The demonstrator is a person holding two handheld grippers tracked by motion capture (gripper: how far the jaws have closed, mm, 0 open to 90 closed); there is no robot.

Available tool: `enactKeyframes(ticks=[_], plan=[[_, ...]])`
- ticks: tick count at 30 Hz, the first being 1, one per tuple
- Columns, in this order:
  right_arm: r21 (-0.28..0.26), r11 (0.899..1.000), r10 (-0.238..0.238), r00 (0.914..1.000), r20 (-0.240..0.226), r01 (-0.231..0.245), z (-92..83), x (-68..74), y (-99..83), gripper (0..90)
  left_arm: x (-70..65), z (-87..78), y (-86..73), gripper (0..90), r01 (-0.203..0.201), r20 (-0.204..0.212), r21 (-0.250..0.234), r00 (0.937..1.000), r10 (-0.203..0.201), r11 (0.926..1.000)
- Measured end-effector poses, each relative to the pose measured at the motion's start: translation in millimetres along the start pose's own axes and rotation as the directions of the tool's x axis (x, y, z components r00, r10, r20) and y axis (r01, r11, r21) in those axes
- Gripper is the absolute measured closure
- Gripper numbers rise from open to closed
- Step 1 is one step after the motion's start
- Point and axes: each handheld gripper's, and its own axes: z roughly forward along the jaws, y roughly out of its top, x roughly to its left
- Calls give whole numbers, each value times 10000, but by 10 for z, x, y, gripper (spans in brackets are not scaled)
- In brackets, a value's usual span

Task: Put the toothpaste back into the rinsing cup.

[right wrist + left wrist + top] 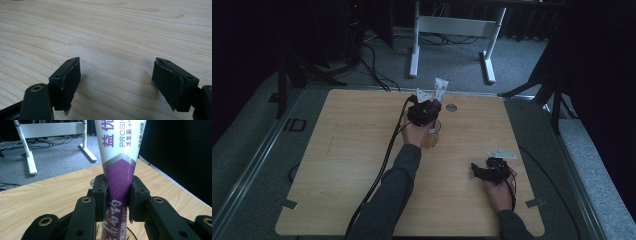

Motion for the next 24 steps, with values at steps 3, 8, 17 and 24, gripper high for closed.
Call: enactKeyframes(ticks=[3, 8, 17, 24], plan=[[0, 10000, -4, 10000, 0, 4, 0, 0, 0, 228, -9, 6, -10, 707, -55, 0, 58, 10000, 55, 10000], [0, 10000, -1, 10000, 0, 1, 0, 0, 0, 228, -20, 9, -17, 707, -104, -76, 166, 9999, 106, 9998], [3, 10000, -16, 10000, -8, 16, -1, 0, -1, 229, -19, 18, -54, 705, -198, -245, 538, 9995, 212, 9984], [6, 10000, -15, 10000, -12, 15, -1, 1, -1, 228, -19, 42, -80, 704, -121, -402, 1035, 9991, 164, 9946]])
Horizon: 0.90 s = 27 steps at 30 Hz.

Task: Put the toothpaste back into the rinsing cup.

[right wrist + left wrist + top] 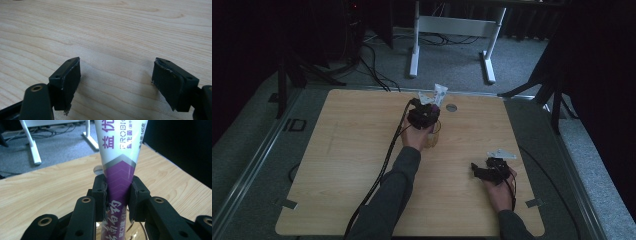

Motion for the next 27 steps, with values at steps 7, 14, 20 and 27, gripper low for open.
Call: enactKeyframes(ticks=[7, 14, 20, 27], plan=[[2, 10000, -5, 10000, 0, 5, 0, 0, 0, 229, 0, 20, -45, 700, -98, -65, 425, 9999, 100, 9990], [2, 10000, -3, 10000, 2, 3, 0, 0, 0, 228, 23, 43, -125, 691, 272, -104, 605, 9996, -266, 9978], [2, 10000, -7, 10000, 1, 7, 0, 0, 0, 229, 10, 52, -166, 684, 171, -184, 885, 9997, -155, 9959], [2, 10000, -5, 10000, 2, 5, 0, 0, 0, 229, -4, 71, -198, 669, 82, -104, 1055, 9999, -72, 9944]])
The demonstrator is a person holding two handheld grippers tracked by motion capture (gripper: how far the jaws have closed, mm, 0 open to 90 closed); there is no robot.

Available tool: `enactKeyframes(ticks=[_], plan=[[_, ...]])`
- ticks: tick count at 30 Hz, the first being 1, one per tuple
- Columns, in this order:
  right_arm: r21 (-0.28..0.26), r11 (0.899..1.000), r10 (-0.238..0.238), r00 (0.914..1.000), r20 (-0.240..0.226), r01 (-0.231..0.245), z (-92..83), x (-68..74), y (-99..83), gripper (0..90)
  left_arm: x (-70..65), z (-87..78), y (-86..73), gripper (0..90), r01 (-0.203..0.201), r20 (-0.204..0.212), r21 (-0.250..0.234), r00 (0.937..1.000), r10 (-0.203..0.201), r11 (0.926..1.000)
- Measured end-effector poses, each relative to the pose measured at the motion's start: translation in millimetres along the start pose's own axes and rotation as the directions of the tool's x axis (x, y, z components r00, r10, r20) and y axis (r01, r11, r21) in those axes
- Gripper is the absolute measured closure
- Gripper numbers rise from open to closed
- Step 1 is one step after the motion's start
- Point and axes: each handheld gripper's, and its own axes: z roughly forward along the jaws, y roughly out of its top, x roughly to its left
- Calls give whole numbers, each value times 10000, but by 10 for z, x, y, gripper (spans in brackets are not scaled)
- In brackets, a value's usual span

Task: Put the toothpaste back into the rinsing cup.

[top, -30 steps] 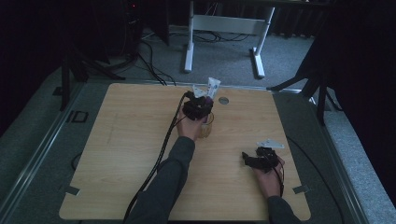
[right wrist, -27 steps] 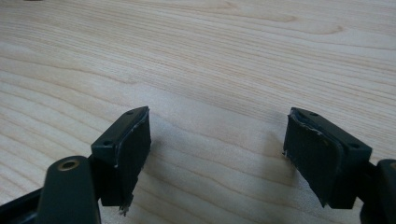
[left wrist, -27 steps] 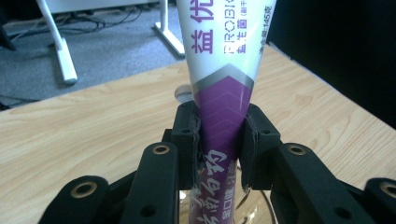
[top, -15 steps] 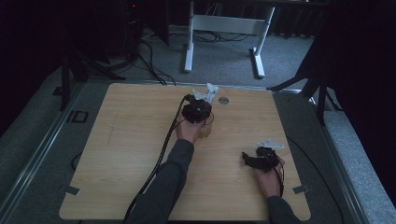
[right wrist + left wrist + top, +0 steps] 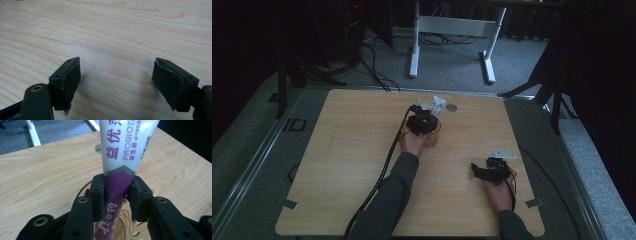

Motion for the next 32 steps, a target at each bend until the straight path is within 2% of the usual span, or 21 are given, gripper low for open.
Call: enactKeyframes(ticks=[4, 8, 10, 15, 17, 24, 27, 30, 32], plan=[[-6, 10000, -6, 10000, 2, 6, 1, -1, 0, 229, -33, -16, -4, 642, -240, 5, -37, 9997, 240, 9997], [-1, 10000, -1, 10000, 0, 1, 0, 0, 0, 228, -63, -51, -13, 605, -485, -144, -284, 9987, 481, 9984], [0, 10000, 0, 10000, 1, 0, 0, 0, 0, 229, -64, -57, -21, 578, -522, -274, -273, 9983, 515, 9983], [-2, 10000, -4, 10000, -2, 4, 0, 0, 0, 229, -60, -93, -74, 533, -450, -232, -415, 9988, 440, 9981], [0, 10000, -1, 10000, 0, 1, 0, 0, 0, 229, -63, -114, -91, 516, -541, -320, -423, 9981, 527, 9976], [-6, 10000, 0, 10000, -2, 0, 0, 0, 0, 229, -32, -366, -103, 456, -510, -380, -1272, 9982, 465, 9906], [-3, 10000, 10, 10000, -4, -10, 0, 1, 0, 229, 27, -484, -107, 393, -541, -663, -1373, 9968, 454, 9890], [-4, 10000, 7, 10000, -2, -7, 0, 1, 0, 229, 115, -593, -155, 380, -566, -935, -1405, 9947, 436, 9885], [-7, 10000, 16, 10000, -4, -16, 0, 2, 0, 229, 138, -610, -171, 376, -573, -988, -1385, 9941, 437, 9887]])
